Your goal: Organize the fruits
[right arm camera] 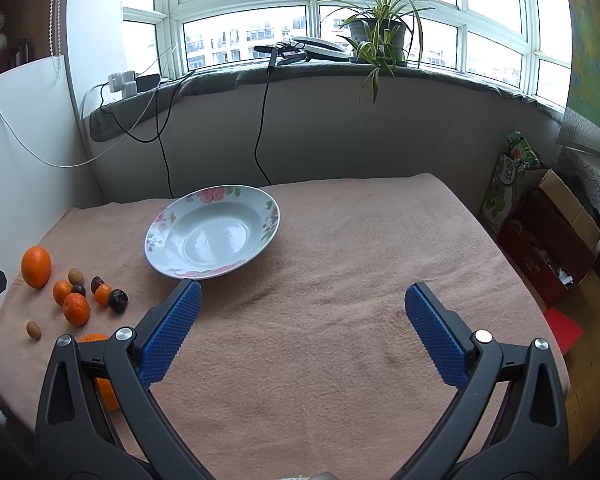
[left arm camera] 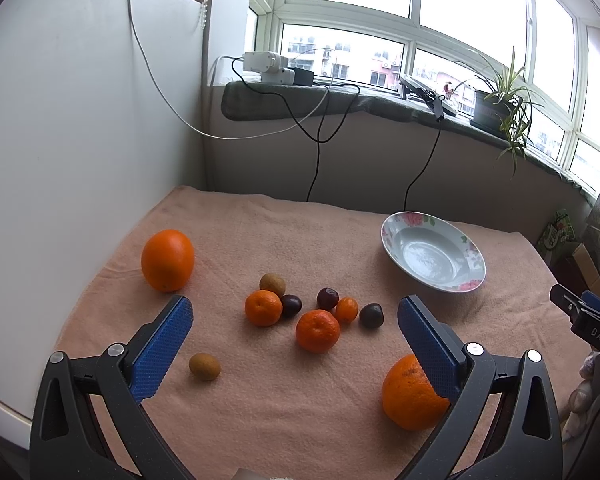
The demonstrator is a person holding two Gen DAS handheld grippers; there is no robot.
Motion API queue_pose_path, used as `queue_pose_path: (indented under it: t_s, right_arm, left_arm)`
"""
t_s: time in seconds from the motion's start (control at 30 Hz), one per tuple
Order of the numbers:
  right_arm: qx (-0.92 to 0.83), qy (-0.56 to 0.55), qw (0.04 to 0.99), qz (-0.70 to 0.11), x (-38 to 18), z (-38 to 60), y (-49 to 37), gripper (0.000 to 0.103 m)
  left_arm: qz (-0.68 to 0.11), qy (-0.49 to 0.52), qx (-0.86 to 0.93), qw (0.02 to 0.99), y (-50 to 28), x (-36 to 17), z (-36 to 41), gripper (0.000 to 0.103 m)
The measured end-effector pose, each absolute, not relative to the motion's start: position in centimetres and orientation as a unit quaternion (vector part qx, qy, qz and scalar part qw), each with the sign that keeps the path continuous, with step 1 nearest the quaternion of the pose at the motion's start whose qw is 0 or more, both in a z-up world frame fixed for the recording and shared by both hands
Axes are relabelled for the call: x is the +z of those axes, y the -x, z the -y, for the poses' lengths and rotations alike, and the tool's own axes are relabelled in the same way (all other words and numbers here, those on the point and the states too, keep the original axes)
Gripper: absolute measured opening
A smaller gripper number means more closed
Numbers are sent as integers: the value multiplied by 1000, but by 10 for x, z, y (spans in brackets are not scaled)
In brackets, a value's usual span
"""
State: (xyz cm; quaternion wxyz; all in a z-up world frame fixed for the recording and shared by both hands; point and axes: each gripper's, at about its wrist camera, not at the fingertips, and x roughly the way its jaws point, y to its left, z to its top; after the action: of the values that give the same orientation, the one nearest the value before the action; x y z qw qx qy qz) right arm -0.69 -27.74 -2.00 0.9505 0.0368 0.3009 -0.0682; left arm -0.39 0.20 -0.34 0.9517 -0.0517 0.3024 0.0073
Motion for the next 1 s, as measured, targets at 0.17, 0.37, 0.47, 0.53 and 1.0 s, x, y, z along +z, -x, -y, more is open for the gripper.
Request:
queue_pose_path:
  t_s: [0.17, 0.37, 0.47, 0.53, 1.0]
  right_arm:
    - [-68, -37, 951, -301, -20, 277, 7, 103]
    - [-68, -37, 950, -301, -21, 276, 7, 103]
    - [-67, -36, 950, -302, -22, 275, 7, 103]
    - [-66, -36, 950, -302, -22, 274, 7, 103]
    - [-3, -61, 943, -326, -33, 268, 2, 103]
  left_arm:
    - [-304, 52, 7, 951, 6, -6, 0, 102]
    - [-305, 52, 7, 951, 4, -6, -1, 102]
    - [-305, 53, 7, 951, 4, -7, -1, 102]
    - [-305, 53, 6, 951, 4, -7, -1, 102]
    - [-343, 88, -37, 934, 4, -22, -2, 102]
